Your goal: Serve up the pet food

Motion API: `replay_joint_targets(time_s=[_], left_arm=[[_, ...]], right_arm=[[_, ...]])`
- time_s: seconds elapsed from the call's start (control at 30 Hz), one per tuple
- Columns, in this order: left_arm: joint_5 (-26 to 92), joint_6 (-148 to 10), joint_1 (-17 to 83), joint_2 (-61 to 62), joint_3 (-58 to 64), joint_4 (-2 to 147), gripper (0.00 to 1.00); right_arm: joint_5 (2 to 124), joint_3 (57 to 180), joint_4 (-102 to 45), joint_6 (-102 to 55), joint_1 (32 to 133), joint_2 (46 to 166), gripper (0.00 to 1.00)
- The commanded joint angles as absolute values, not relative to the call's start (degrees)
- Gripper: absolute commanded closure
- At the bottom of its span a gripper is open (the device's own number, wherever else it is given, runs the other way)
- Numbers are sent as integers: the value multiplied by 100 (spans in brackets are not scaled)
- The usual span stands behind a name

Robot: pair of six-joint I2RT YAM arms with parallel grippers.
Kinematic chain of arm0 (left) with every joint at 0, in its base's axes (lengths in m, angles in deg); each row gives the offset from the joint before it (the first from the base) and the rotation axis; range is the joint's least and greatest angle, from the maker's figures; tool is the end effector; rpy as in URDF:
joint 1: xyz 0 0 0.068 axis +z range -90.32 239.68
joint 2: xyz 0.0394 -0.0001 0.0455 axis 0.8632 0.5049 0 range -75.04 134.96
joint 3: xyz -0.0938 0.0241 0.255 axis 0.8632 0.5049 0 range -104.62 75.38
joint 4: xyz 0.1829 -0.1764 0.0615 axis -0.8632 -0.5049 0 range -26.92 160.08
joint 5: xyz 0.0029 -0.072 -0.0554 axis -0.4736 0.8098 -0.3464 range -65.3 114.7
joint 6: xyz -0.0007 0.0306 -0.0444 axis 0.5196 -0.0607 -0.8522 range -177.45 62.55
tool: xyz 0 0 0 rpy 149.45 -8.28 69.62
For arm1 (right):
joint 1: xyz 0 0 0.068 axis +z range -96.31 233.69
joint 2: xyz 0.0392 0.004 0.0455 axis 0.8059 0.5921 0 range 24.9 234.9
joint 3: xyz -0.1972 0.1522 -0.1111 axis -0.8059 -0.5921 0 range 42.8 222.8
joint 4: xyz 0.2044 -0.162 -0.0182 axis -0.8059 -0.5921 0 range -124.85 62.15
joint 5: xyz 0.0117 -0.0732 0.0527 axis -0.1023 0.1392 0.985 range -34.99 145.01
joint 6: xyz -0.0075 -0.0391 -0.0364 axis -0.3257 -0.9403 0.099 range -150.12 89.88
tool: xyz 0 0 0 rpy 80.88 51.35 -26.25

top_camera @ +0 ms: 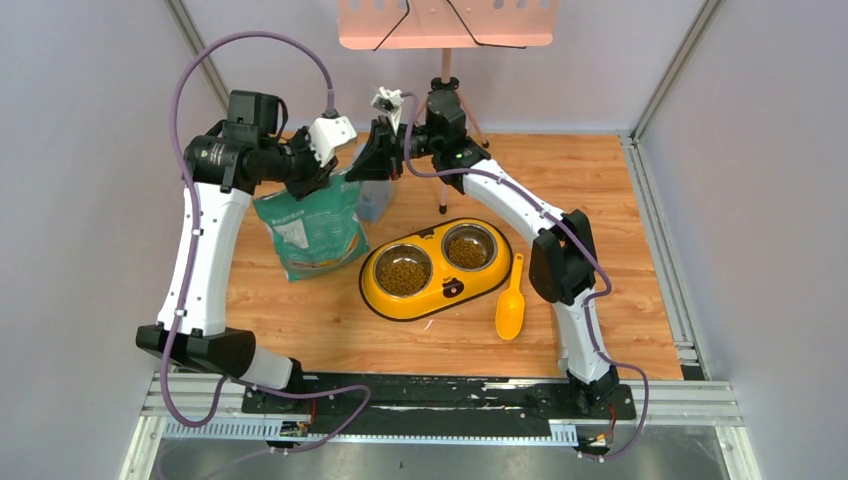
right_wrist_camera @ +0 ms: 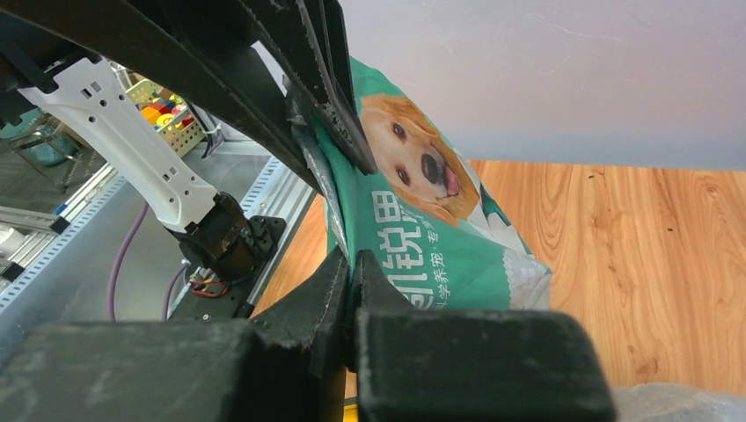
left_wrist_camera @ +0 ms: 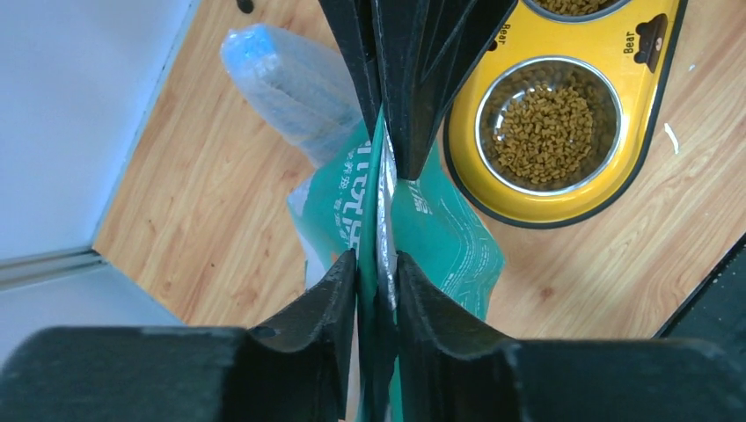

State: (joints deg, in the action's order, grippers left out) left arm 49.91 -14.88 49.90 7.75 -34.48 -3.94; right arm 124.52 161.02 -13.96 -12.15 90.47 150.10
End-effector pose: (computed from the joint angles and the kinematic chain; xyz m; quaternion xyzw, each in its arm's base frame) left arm 0.2440 -0.0573 0.4627 0.4723 0.7794 -0.0936 0.4009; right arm 0.3873 0.3312 0.3693 -0.5100 0.4679 0.6185 0.3722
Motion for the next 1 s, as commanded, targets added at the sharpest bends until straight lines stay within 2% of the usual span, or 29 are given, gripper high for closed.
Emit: replay_joint_targets(time_s=[0.0, 0.03, 0.07, 0.13, 0.17, 0.23, 0.3, 0.57, 0.8, 0.87, 0.97], left_arm=[[5001, -1447, 4957, 773, -3466, -235, 76], [4983, -1443, 4957, 774, -3462, -232, 78], [4957, -1440, 4957, 775, -3445, -233, 83], [4969, -1465, 4956, 769, -3424, -203, 92], [4981, -1507, 4957, 764, -3418, -188, 94], [5025, -1569, 4957, 740, -3391, -156, 100], [5055, -1650, 4957, 726, -3370, -93, 100], [5017, -1859, 4957, 793, -3382, -2, 100], [4973, -1860, 4957, 837, -3431, -106, 100], [4958, -1855, 4953, 836, -3426, -111, 100], [4918, -1863, 4957, 849, -3444, -90, 100]], right_arm=[[12532, 16262, -1054, -1105, 8988, 14654, 100], [12533, 16252, -1047, -1101, 8990, 14648, 99], [12532, 16239, -1034, -1086, 8998, 14650, 92], [12615, 16168, -906, -1006, 9019, 14641, 62], [12652, 16123, -810, -919, 9038, 14637, 51], [12657, 16081, -677, -821, 9101, 14656, 39], [12560, 16079, -652, -851, 9177, 14677, 35], [11911, 15877, -396, -1402, 9349, 14679, 41], [11723, 16013, -311, -1518, 9360, 14782, 67], [11768, 16013, -334, -1534, 9355, 14798, 79], [11845, 15990, -442, -1632, 9359, 14788, 87]])
